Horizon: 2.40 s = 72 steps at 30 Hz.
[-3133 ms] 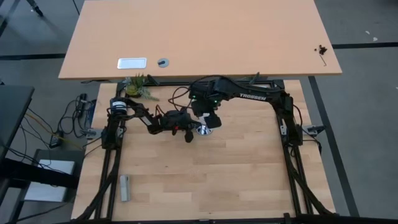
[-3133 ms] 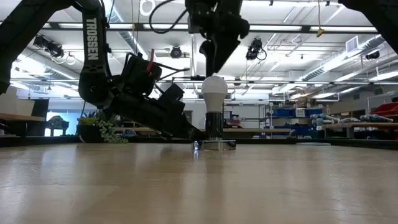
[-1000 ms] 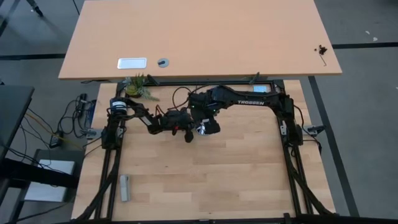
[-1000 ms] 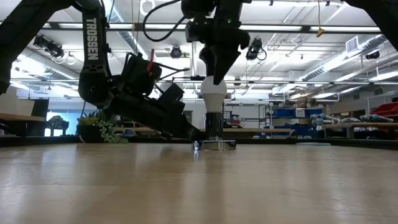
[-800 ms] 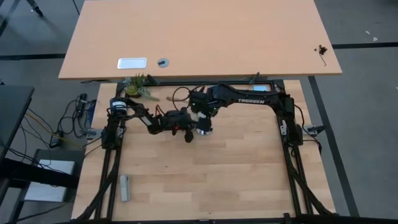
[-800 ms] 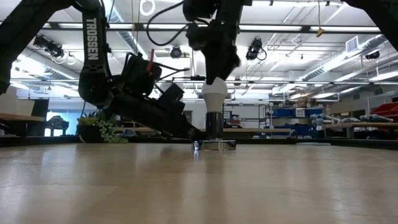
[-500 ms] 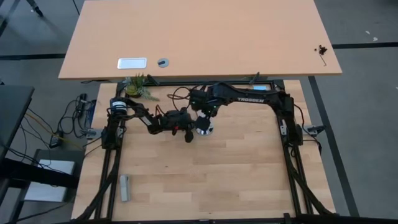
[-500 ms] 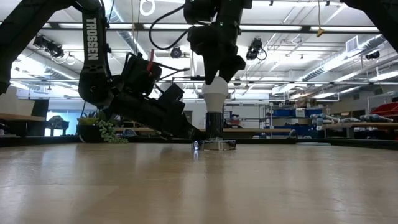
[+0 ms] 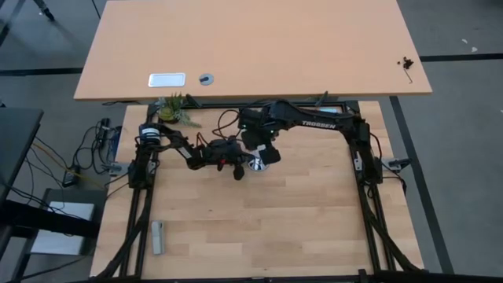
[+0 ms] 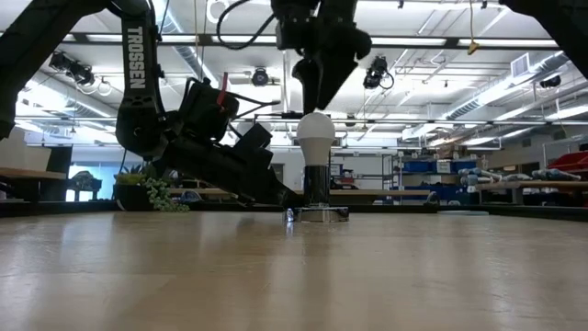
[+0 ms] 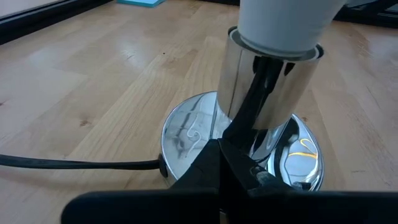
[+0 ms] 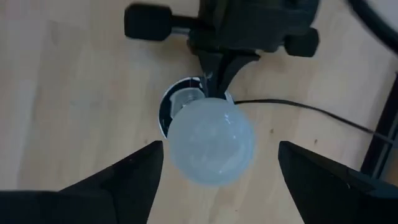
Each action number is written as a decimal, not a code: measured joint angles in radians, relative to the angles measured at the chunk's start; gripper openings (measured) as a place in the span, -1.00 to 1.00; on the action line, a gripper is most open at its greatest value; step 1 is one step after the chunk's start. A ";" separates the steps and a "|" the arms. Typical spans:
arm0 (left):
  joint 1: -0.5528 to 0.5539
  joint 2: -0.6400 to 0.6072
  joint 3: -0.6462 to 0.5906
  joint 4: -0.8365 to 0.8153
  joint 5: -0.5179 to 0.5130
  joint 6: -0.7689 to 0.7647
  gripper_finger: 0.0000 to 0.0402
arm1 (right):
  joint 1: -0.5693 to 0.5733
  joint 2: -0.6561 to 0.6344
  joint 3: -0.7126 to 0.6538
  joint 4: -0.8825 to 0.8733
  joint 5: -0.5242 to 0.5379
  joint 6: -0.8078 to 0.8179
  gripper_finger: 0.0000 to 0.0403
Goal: Screw lightbulb
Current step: Insert the white lightbulb into the silver lamp
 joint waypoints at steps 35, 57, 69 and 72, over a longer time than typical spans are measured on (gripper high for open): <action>0.000 0.000 0.000 0.000 0.006 0.000 -1.00 | -0.015 0.007 -0.025 0.040 -0.067 0.918 0.13; 0.000 0.000 0.000 0.000 0.019 0.000 -1.00 | 0.031 0.003 -0.001 -0.025 -0.003 0.105 0.30; 0.000 0.000 0.000 0.000 0.021 0.000 -1.00 | 0.031 0.002 -0.029 0.008 0.036 0.140 0.39; 0.000 0.000 0.000 0.000 0.021 0.000 -1.00 | 0.027 0.000 -0.053 0.023 0.035 0.233 0.32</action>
